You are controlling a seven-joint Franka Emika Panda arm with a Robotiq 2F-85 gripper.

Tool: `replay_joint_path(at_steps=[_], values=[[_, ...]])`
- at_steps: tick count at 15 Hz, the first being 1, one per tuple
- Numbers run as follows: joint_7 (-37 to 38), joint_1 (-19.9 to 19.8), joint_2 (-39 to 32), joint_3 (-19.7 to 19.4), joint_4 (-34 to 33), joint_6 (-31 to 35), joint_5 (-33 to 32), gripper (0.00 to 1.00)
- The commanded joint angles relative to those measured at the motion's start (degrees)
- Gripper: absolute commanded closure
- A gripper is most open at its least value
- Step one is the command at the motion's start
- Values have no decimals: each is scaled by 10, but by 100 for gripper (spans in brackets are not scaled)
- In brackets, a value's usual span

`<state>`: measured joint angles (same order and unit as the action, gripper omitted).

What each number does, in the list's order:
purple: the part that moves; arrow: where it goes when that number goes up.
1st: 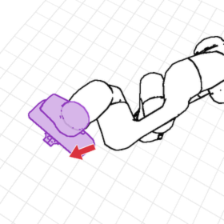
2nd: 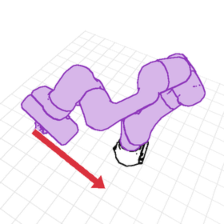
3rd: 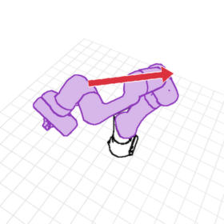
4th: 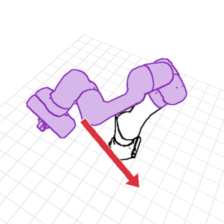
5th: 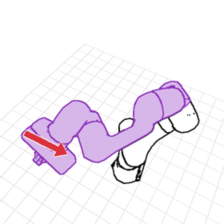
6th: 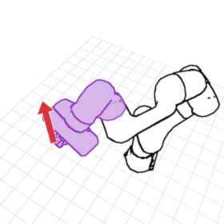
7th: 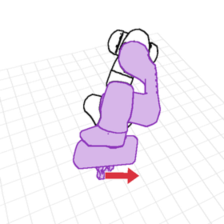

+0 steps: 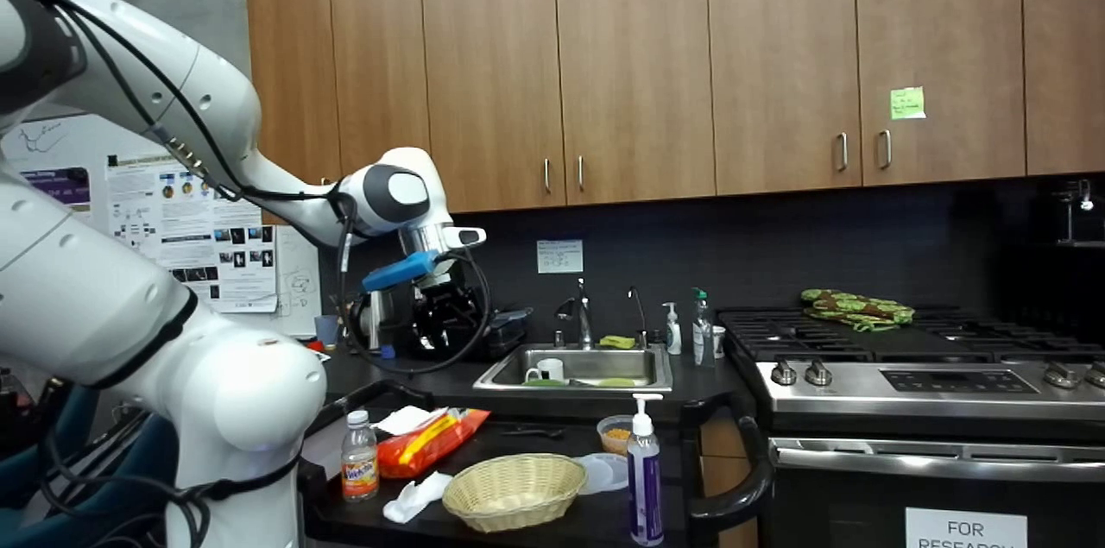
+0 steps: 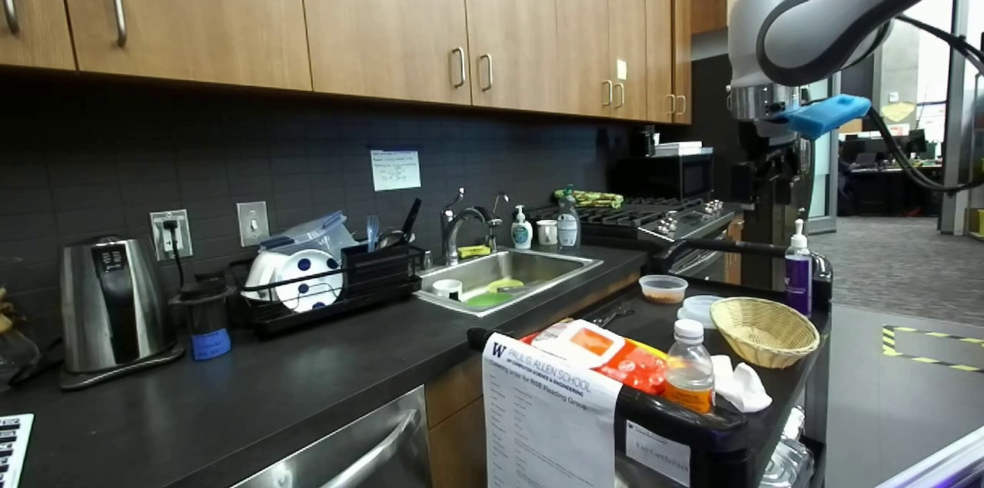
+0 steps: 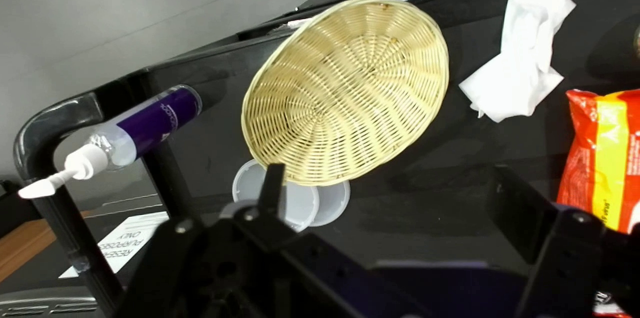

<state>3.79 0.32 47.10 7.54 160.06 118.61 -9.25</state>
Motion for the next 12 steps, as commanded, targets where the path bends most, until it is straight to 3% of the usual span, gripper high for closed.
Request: replay_joint_path(at_steps=[1, 6, 12], values=[[-9, 10, -79, -15, -35, 43, 5, 0], [-6, 16, -209, -12, -103, 111, 15, 0], [8, 25, -382, -4, -238, 128, 17, 0]])
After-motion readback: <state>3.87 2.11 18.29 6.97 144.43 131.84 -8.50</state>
